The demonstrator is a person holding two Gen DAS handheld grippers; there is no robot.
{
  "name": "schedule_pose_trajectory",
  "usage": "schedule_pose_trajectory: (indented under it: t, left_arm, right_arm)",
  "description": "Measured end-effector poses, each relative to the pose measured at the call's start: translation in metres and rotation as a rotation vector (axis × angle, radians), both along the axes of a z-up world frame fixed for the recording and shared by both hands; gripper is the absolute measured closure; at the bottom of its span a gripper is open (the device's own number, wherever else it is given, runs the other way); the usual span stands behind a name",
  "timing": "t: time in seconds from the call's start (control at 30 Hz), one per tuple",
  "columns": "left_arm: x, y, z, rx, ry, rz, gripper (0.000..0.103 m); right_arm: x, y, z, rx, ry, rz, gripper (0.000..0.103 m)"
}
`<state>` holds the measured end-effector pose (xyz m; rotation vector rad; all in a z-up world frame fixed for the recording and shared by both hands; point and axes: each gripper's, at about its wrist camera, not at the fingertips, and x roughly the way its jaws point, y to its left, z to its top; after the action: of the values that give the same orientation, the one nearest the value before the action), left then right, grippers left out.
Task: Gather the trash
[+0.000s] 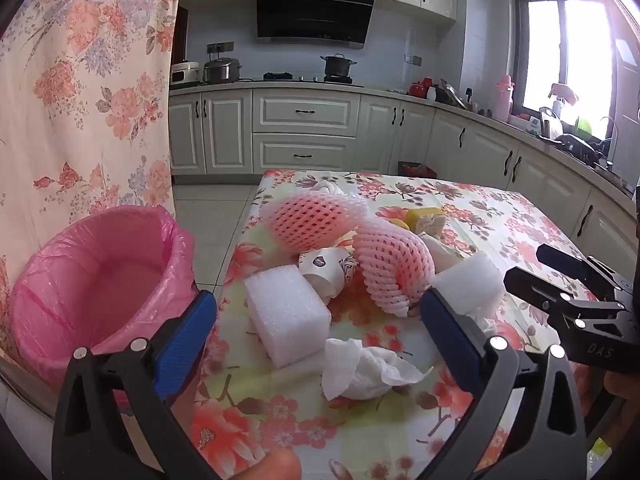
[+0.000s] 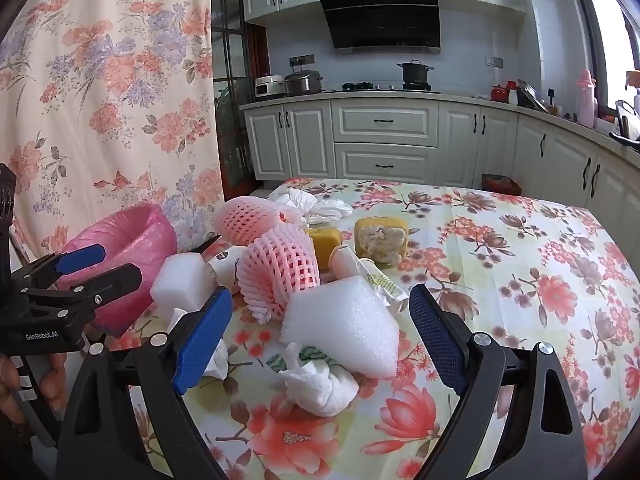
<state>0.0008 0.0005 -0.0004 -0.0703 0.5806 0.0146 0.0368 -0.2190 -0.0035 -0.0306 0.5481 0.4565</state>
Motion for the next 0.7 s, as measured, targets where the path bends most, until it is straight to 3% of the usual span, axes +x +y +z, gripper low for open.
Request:
schedule_pose_trajectory:
  t: [0.7]
  left_arm:
    - [-0.0012,-0.0001,-0.0041,-0.003,-0.01,0.005,0.004]
  right_arm:
    - [-0.0005,-0.0004,0.0003,0.014,-0.002,-0.001,0.019]
